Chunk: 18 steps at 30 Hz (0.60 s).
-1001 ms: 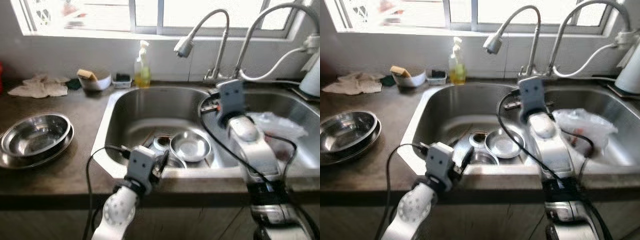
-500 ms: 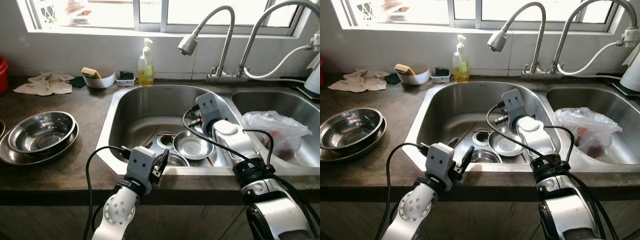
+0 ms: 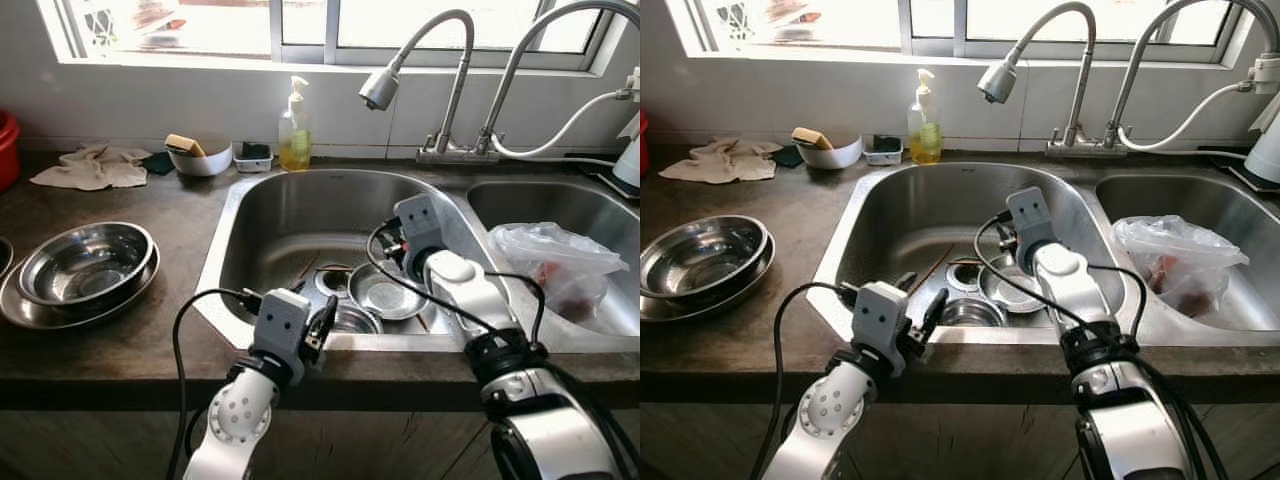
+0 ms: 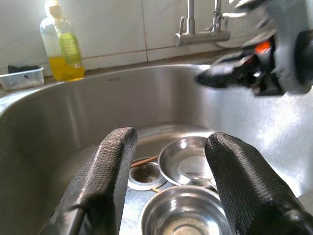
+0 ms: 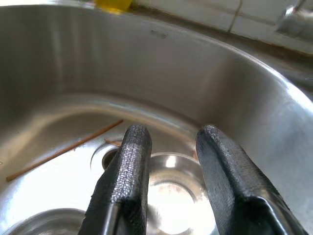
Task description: Kitchen organization
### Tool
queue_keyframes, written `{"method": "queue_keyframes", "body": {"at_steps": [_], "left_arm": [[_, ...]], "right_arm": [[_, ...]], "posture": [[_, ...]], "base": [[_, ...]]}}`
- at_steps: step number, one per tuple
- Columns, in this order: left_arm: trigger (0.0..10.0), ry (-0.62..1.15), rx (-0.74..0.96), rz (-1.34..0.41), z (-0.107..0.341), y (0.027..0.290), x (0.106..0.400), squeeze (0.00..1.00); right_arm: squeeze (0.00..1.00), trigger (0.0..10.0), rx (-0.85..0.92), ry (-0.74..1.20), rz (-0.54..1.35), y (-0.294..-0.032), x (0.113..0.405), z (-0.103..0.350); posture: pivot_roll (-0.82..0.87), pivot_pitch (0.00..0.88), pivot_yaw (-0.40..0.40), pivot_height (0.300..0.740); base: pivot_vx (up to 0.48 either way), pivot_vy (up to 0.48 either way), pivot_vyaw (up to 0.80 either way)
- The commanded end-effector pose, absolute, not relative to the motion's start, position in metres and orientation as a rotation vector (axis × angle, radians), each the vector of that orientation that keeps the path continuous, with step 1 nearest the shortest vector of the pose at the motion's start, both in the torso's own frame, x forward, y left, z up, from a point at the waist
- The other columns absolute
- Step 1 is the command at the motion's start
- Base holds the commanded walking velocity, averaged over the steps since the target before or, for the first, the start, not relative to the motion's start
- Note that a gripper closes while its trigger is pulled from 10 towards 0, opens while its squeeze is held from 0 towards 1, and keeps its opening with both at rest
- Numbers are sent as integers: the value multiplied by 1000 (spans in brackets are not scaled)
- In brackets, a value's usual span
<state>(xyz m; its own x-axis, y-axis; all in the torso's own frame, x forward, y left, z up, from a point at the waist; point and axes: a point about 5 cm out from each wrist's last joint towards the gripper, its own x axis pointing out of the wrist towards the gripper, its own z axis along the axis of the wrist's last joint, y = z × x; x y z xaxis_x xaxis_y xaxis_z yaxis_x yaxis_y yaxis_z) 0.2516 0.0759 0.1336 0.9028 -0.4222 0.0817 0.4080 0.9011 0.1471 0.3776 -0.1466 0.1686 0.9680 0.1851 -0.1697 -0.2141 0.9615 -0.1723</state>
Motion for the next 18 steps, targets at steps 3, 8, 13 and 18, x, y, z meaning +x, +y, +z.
{"method": "queue_keyframes", "body": {"at_steps": [3,8,13,18], "left_arm": [[10000,-114,134,-438,134,75,253,0],[10000,-118,147,-416,135,79,254,0],[10000,-133,153,-418,139,82,252,0],[10000,-133,145,-437,138,81,251,0]], "right_arm": [[0,10000,-132,21,165,-150,374,189],[0,10000,-102,-184,119,-153,344,208],[0,10000,-64,-269,157,-150,303,207],[0,10000,-43,-277,149,-148,283,199]], "posture": [[30,0,-52,740],[27,0,-53,740],[33,0,-57,740],[29,0,-55,740]], "base": [[0,0,0],[0,0,0],[0,0,0],[0,0,0]]}}
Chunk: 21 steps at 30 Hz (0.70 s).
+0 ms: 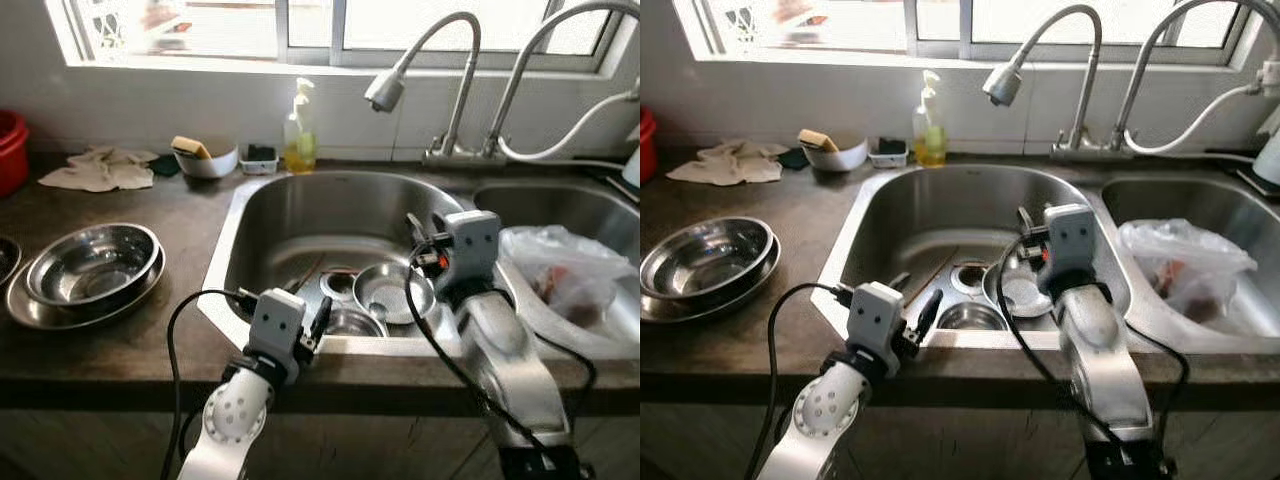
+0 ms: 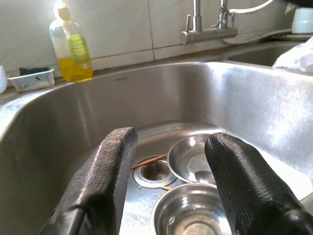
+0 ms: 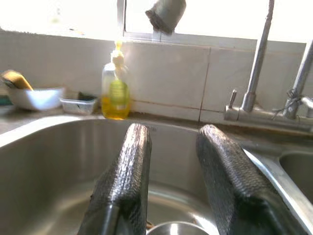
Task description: Kitchen organization
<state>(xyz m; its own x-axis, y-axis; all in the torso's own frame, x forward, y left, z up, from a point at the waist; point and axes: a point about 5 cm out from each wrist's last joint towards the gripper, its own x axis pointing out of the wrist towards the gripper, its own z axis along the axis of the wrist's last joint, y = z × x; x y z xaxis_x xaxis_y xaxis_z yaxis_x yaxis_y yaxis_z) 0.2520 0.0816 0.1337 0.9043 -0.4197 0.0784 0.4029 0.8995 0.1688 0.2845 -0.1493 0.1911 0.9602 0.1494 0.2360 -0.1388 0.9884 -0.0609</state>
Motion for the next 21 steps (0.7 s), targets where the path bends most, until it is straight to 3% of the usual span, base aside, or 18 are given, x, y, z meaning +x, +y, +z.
{"method": "queue_keyframes", "body": {"at_steps": [1,9,21], "left_arm": [[10000,-135,137,-453,138,80,250,0],[10000,-142,134,-487,138,80,242,0],[10000,-127,143,-452,133,81,244,0]], "right_arm": [[0,10000,-40,-259,141,-146,275,192],[0,10000,-21,-199,104,-141,261,179],[0,10000,-6,-188,87,-139,265,181]], "posture": [[28,0,-54,740],[22,0,-50,740],[34,0,-65,740]], "base": [[0,0,0],[0,0,0],[-20,0,0]]}}
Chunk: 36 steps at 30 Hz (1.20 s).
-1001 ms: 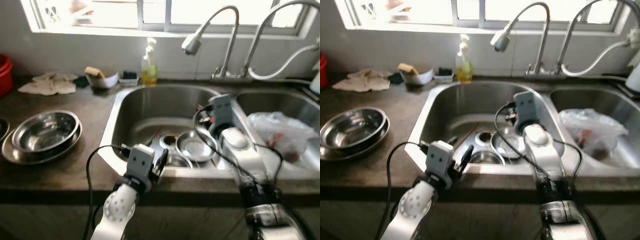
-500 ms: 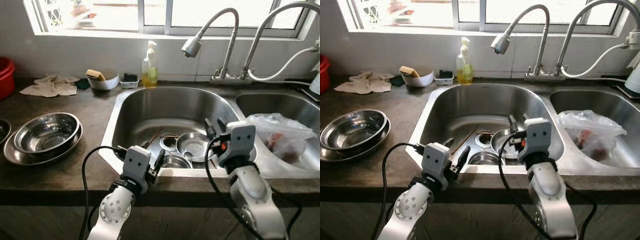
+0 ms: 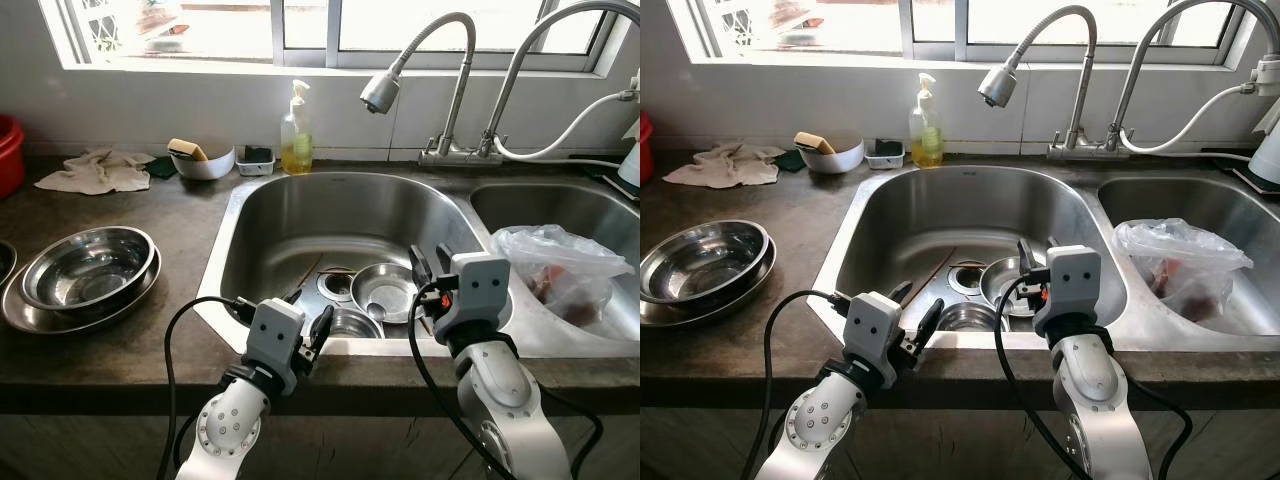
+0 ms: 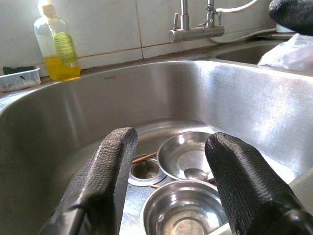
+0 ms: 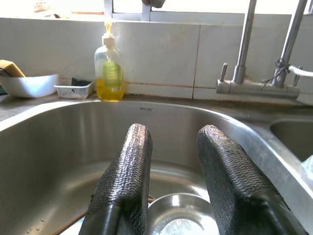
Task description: Kitchen organization
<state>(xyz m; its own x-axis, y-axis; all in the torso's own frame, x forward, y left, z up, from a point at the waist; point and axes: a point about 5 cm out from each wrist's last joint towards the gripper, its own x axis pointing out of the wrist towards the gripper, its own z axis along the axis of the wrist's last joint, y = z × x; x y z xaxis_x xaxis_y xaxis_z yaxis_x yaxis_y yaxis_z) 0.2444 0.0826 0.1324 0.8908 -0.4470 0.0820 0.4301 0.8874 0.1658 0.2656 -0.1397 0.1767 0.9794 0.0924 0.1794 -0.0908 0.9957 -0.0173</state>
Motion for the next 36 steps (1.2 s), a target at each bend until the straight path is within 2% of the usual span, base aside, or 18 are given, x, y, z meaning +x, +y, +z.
{"method": "queue_keyframes", "body": {"at_steps": [1,36], "left_arm": [[10000,-127,142,-453,133,81,244,0],[10000,-118,151,-438,131,83,243,0]], "right_arm": [[0,10000,-5,-187,88,-139,265,180],[0,10000,-8,-147,106,-131,266,178]], "posture": [[34,0,-65,740],[29,0,-61,740]], "base": [[-244,0,0],[-271,0,0]]}}
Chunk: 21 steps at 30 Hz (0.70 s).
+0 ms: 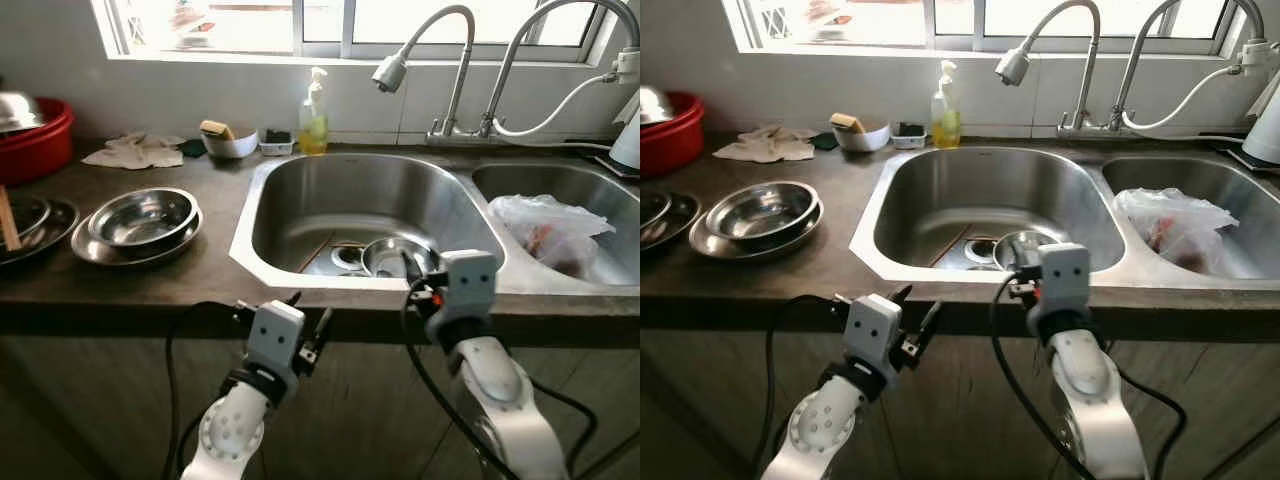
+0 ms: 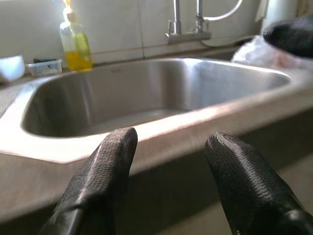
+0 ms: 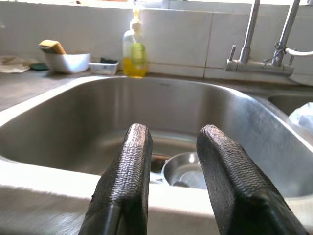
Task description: Kitchen organization
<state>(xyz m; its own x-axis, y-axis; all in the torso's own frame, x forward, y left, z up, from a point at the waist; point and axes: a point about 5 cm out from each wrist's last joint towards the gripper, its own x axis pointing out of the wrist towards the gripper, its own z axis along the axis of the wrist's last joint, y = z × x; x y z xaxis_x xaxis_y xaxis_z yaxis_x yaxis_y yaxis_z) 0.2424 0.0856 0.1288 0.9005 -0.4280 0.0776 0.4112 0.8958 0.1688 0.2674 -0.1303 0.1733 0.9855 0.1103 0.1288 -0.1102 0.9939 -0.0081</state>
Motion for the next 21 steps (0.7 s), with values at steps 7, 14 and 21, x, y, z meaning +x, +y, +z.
{"method": "queue_keyframes", "body": {"at_steps": [7,14,21], "left_arm": [[10000,-121,153,-429,132,82,245,0],[10000,-126,154,-421,134,82,246,0],[10000,-125,172,-395,134,85,248,0]], "right_arm": [[0,10000,-7,-157,114,-130,266,180],[0,10000,-22,-176,129,-128,266,183],[0,10000,-19,-178,123,-130,268,184]], "posture": [[26,0,-61,740],[28,0,-61,740],[29,0,-59,740]], "base": [[-191,0,0],[0,0,336],[0,0,800]]}}
